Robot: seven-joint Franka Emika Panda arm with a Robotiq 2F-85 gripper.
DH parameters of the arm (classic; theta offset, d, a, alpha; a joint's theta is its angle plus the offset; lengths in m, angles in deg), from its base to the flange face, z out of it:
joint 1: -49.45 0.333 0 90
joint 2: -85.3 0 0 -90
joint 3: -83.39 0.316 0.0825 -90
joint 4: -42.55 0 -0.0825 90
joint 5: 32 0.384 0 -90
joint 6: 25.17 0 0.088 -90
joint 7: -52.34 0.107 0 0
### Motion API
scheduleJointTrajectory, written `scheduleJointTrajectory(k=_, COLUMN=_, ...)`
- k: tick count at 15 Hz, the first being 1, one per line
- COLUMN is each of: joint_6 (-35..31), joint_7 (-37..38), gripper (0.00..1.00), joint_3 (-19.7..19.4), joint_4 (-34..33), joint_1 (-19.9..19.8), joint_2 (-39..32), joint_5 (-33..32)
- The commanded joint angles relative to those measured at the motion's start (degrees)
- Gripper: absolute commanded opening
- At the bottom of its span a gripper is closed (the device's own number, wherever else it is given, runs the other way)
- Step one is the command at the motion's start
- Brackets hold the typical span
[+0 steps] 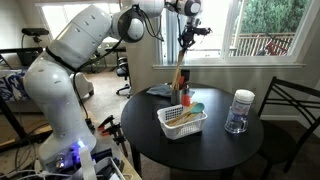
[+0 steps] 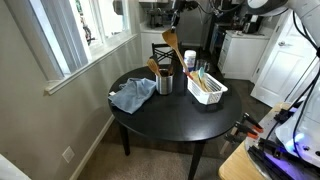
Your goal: Put one wooden spatula from the silver holder in the white basket.
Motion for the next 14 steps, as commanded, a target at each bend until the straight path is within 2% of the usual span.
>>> scheduleJointTrajectory(k=1, joint_6=0.0, joint_7=0.0, gripper=0.07, joint_3=0.2, joint_4=0.0, joint_1=0.0, joint_2=0.0, joint_5=0.0)
scheduleJointTrajectory(k=7, joint_6=0.0, joint_7=0.0, gripper=0.06, joint_3=0.4, joint_4=0.0, joint_1=0.1, joint_2=0.0, joint_5=0.0)
scheduleJointTrajectory(k=9, joint_6=-1.6, joint_7=-2.1, gripper=0.06, joint_3=0.7, joint_4=2.0, joint_1=-0.6, joint_2=1.2, joint_5=0.5)
scheduleJointTrajectory(k=14, joint_6=-5.8, joint_7=-1.8, gripper=0.06, joint_3=0.5, joint_4=5.6, joint_1=-2.2, joint_2=3.0, joint_5=1.1)
